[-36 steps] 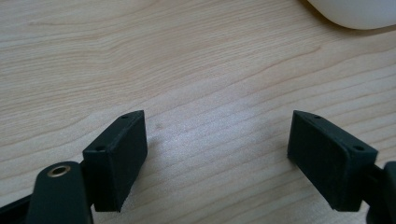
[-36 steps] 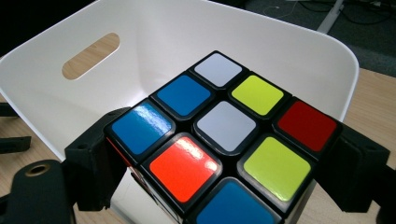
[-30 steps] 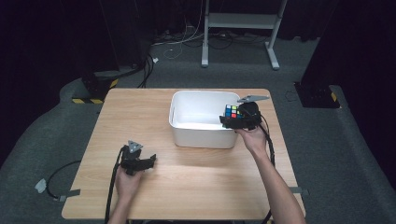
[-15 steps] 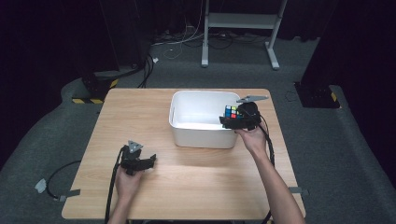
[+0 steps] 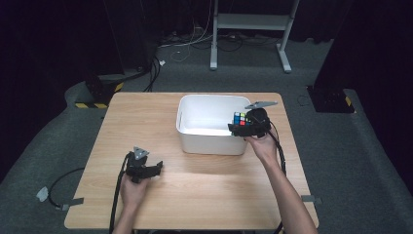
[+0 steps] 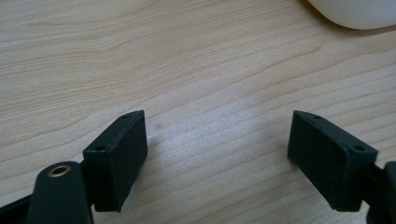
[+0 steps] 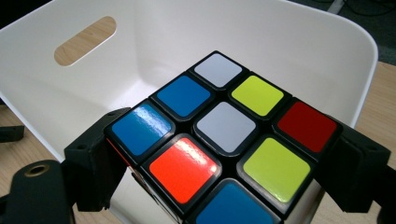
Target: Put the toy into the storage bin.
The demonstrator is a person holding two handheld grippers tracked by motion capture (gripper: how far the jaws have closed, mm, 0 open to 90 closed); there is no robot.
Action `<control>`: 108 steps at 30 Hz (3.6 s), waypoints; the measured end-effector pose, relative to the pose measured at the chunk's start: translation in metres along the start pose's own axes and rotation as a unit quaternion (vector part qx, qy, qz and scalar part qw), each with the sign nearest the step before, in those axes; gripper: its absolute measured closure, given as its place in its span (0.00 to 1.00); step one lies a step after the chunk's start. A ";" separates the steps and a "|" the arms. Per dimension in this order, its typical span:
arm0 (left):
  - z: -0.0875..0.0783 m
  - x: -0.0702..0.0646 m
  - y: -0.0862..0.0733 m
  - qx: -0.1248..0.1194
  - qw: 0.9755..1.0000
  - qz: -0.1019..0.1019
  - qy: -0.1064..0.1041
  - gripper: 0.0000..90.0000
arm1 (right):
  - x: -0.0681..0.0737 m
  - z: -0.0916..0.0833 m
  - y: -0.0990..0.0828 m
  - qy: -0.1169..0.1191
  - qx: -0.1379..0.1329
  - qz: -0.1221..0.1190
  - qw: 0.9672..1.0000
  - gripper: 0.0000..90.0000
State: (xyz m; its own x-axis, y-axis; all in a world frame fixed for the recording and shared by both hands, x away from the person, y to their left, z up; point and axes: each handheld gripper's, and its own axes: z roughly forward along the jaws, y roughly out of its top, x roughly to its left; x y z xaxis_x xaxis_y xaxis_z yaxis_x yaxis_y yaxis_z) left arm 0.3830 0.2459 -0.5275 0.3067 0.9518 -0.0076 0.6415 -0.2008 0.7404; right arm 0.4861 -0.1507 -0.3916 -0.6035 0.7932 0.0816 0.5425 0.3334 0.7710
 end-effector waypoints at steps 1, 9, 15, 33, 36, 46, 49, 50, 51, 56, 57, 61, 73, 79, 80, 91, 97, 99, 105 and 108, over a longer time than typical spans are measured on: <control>0.000 0.000 0.000 0.000 1.000 0.000 0.000 0.22 | 0.000 0.001 0.000 0.002 -0.001 -0.001 1.000 0.15; 0.000 0.000 0.000 0.000 1.000 0.000 0.000 0.22 | -0.001 -0.001 -0.001 0.013 -0.010 0.002 1.000 0.13; 0.000 0.000 0.000 0.000 1.000 0.000 0.000 0.22 | -0.001 -0.006 -0.001 0.015 -0.017 0.000 1.000 0.13; 0.000 0.000 0.000 0.000 1.000 0.000 0.000 0.22 | 0.007 -0.020 0.003 0.010 -0.052 -0.009 0.999 0.14; 0.000 0.000 0.000 0.000 1.000 0.000 0.000 0.22 | 0.008 -0.024 0.003 0.011 -0.058 -0.011 0.998 0.14; 0.000 0.000 0.000 0.000 1.000 0.000 0.000 0.22 | 0.012 -0.033 0.003 0.018 -0.069 -0.016 0.997 0.15; 0.000 0.000 0.000 0.000 1.000 0.000 0.000 0.22 | 0.013 -0.036 0.003 0.021 -0.072 -0.016 0.997 0.16; 0.000 0.000 0.000 0.000 1.000 0.000 0.000 0.22 | 0.013 -0.037 0.003 0.023 -0.072 -0.018 0.997 0.16; 0.000 0.000 0.000 0.000 1.000 0.000 0.000 0.22 | 0.013 -0.038 0.003 0.023 -0.073 -0.018 0.997 0.16; 0.000 0.000 0.000 0.000 1.000 0.000 0.000 0.22 | 0.015 -0.042 0.001 0.023 -0.072 -0.021 0.997 0.16; 0.000 0.000 0.000 0.000 1.000 0.000 0.000 0.22 | 0.016 -0.044 0.000 0.023 -0.076 -0.021 0.997 0.17; 0.000 0.000 0.000 0.000 1.000 0.001 0.001 0.22 | 0.016 -0.047 -0.001 0.026 -0.078 -0.023 0.996 0.17; 0.000 0.000 0.000 0.000 1.000 0.002 0.001 0.22 | 0.017 -0.056 -0.007 0.031 -0.085 -0.020 0.996 0.17; 0.000 0.000 0.000 0.000 1.000 0.002 0.001 0.22 | 0.017 -0.060 -0.011 0.029 -0.086 -0.016 0.996 0.18; 0.000 0.000 0.000 0.000 1.000 0.001 0.001 0.22 | 0.017 -0.062 -0.012 0.028 -0.087 -0.016 0.996 0.18; 0.000 0.000 0.000 0.001 1.000 0.001 0.001 0.22 | 0.016 -0.072 -0.019 0.026 -0.097 -0.011 0.995 0.19; 0.000 0.000 0.000 0.001 1.000 0.001 0.001 0.22 | 0.014 -0.074 -0.022 0.027 -0.102 -0.006 0.994 0.19; 0.000 0.000 0.000 0.001 1.000 0.001 0.001 0.22 | 0.014 -0.076 -0.023 0.027 -0.105 -0.005 0.994 0.19; 0.000 0.000 0.000 0.001 1.000 0.001 0.001 0.22 | 0.013 -0.080 -0.028 0.028 -0.108 -0.002 0.994 0.19; 0.000 -0.001 0.000 0.001 1.000 0.001 0.001 0.22 | 0.012 -0.082 -0.031 0.027 -0.110 0.001 0.994 0.19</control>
State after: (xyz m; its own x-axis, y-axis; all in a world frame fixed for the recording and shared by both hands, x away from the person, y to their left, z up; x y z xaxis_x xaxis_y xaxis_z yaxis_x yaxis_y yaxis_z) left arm 0.3827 0.2455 -0.5275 0.3061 0.9520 -0.0042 0.6418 -0.2030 0.7395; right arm 0.4142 -0.1934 -0.3625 -0.6367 0.7630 0.1117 0.4057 0.2082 0.8899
